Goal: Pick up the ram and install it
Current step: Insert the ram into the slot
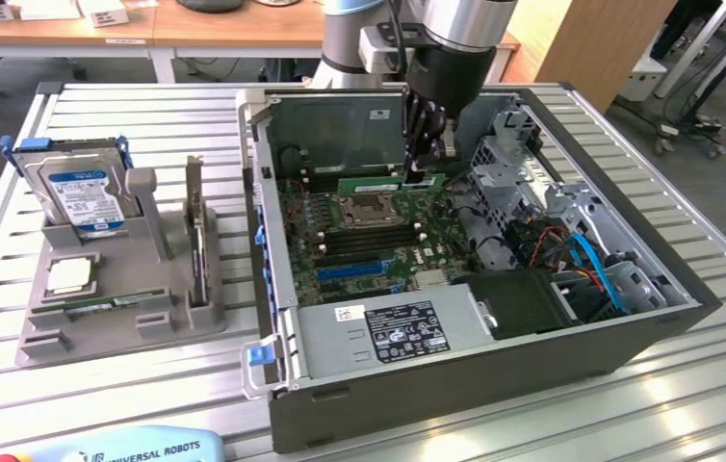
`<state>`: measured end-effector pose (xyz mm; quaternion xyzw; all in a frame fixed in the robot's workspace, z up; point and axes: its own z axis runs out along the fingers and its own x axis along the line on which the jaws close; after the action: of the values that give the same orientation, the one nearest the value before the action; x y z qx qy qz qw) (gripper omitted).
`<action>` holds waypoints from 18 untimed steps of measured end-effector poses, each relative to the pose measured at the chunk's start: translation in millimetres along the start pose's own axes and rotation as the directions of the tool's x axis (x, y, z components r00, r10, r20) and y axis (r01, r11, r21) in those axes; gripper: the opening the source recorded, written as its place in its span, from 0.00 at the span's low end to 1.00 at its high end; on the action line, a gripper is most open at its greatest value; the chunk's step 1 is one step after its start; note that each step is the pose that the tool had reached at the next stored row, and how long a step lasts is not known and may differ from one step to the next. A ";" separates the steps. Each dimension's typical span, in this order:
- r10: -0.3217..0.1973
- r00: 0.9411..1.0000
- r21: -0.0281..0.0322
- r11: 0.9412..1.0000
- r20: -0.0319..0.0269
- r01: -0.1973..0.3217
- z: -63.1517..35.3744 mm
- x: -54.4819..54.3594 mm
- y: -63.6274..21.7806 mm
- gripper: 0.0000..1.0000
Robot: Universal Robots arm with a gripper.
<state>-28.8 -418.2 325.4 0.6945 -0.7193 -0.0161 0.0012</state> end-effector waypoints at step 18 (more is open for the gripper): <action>-0.011 1.000 0.000 1.000 -0.001 0.011 15.4 -2.1 0.9 0.12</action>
<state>-30.0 -415.8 310.0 0.6986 -0.7153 -0.0159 0.0014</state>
